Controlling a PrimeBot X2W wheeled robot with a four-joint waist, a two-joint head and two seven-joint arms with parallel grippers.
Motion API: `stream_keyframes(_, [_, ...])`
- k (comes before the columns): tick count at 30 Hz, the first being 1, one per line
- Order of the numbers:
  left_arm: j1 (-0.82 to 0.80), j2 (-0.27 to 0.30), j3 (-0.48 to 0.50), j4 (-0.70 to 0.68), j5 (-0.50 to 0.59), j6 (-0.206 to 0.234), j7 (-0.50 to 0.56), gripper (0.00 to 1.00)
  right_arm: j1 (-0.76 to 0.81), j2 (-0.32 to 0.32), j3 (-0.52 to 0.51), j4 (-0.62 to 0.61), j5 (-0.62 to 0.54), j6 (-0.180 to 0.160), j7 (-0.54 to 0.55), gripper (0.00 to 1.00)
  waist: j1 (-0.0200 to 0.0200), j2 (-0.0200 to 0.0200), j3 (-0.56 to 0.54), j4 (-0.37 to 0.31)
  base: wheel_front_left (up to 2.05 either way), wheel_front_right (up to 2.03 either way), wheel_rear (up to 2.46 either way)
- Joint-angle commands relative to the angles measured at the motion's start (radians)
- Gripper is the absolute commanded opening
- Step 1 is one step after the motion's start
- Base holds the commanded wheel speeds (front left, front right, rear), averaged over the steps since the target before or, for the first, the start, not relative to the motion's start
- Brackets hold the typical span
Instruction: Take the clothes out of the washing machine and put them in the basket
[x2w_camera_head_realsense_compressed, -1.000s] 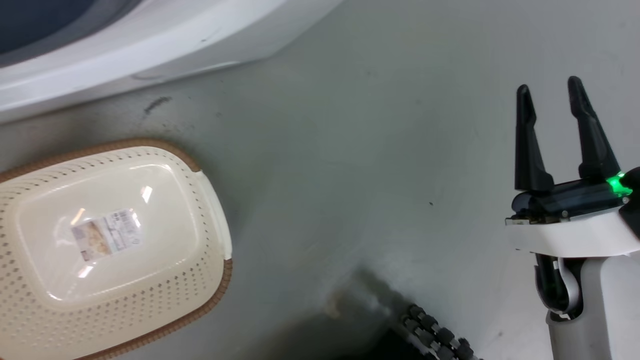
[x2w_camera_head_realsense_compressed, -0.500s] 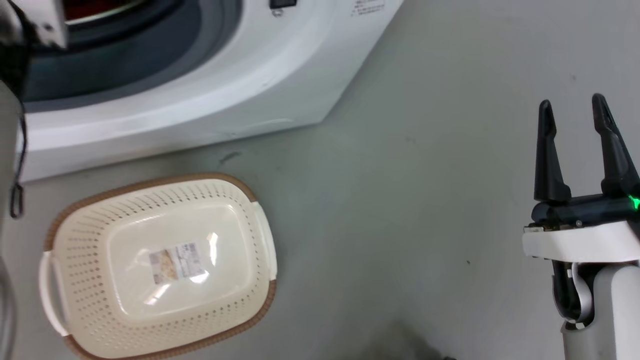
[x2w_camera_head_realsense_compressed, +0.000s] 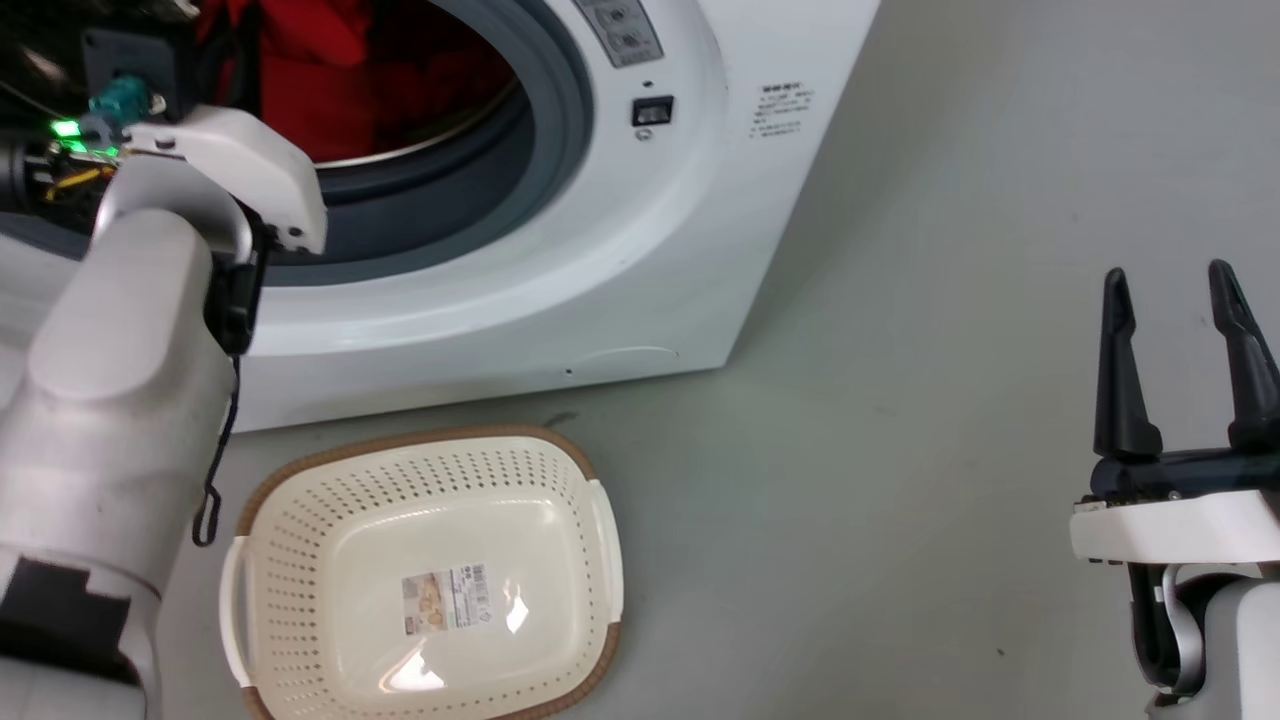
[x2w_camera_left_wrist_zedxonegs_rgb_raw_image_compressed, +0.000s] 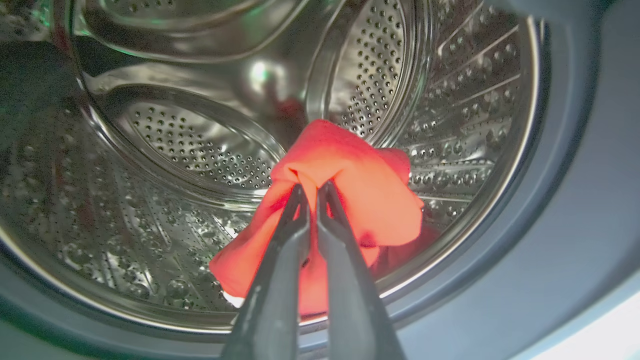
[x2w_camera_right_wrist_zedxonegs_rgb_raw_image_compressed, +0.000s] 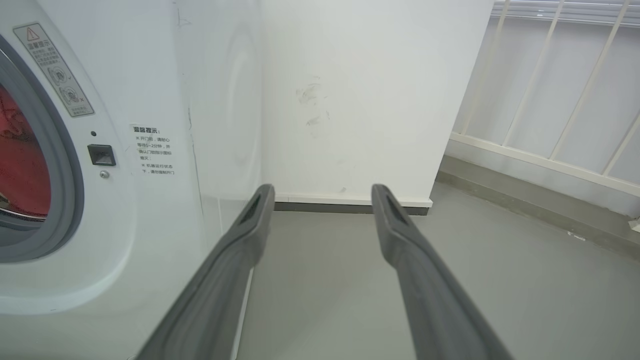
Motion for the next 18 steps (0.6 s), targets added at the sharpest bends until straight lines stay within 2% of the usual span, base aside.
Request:
stream_keyframes(1, [0.058,0.002,0.019,-0.074,0.000,0.016,-0.007,0.00,0.016,-0.001,-0.016,-0.001,-0.012,-0.001,-0.002,1.00,0.0002,-0.0001,-0.048,0.037,0.00,0.00,0.00])
stream_keyframes(9, [0.302,0.017,0.061,-0.393,0.036,0.077,-0.006,0.00,0.038,-0.001,-0.037,0.002,-0.034,-0.001,-0.002,1.00,0.0002,-0.0001,-0.123,0.082,0.00,0.00,0.00])
stream_keyframes(18, [0.614,0.029,0.069,-0.770,0.064,0.186,0.000,0.00,0.073,-0.001,-0.068,0.005,-0.027,-0.001,-0.002,1.00,0.0002,-0.0001,-0.176,0.128,0.00,0.00,0.00])
